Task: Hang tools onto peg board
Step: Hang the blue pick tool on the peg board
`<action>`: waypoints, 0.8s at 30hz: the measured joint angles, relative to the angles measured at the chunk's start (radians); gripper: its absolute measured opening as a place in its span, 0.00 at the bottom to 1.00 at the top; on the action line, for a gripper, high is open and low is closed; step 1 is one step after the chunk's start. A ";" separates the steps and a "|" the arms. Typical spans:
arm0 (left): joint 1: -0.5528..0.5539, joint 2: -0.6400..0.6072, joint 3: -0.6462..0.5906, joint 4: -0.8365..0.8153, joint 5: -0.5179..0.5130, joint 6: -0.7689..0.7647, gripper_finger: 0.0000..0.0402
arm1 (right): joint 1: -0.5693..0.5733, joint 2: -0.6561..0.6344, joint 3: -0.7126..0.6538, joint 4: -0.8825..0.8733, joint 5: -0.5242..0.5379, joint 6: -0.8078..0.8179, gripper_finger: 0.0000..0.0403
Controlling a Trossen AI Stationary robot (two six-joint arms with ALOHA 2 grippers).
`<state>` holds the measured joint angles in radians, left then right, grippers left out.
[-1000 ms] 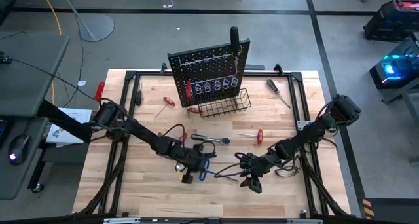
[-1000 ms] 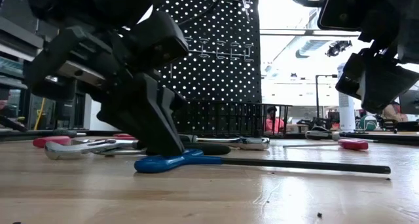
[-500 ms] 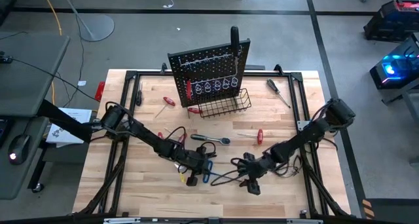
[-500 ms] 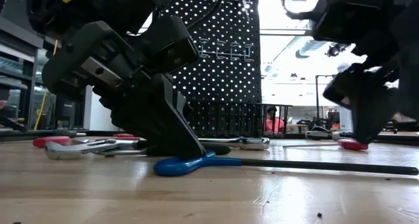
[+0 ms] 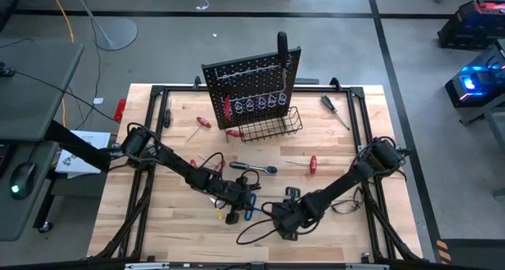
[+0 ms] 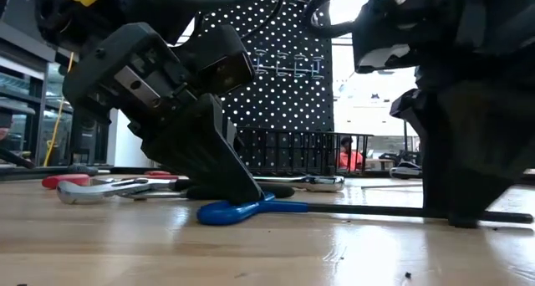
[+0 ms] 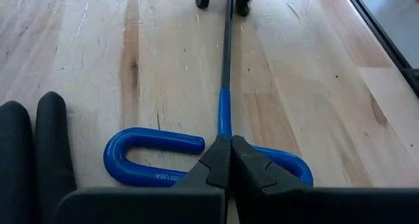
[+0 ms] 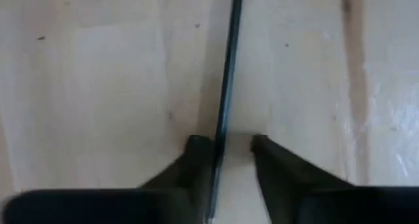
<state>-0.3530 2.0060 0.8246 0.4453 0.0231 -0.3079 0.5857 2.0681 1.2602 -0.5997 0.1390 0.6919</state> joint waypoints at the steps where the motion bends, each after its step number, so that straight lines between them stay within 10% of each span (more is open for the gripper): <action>1: 0.001 -0.002 0.001 0.004 -0.001 -0.002 0.00 | 0.004 0.001 0.000 -0.005 0.001 0.013 0.16; 6: 0.004 -0.011 -0.002 0.034 -0.001 0.003 0.00 | 0.018 0.001 -0.001 -0.003 -0.002 0.062 0.02; 24: 0.040 -0.407 -0.003 -0.219 -0.146 0.055 0.00 | -0.026 -0.121 -0.021 0.003 -0.153 0.025 0.00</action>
<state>-0.3130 1.5989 0.8219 0.2260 -0.1224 -0.2531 0.5601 1.9476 1.2389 -0.5970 -0.0141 0.7170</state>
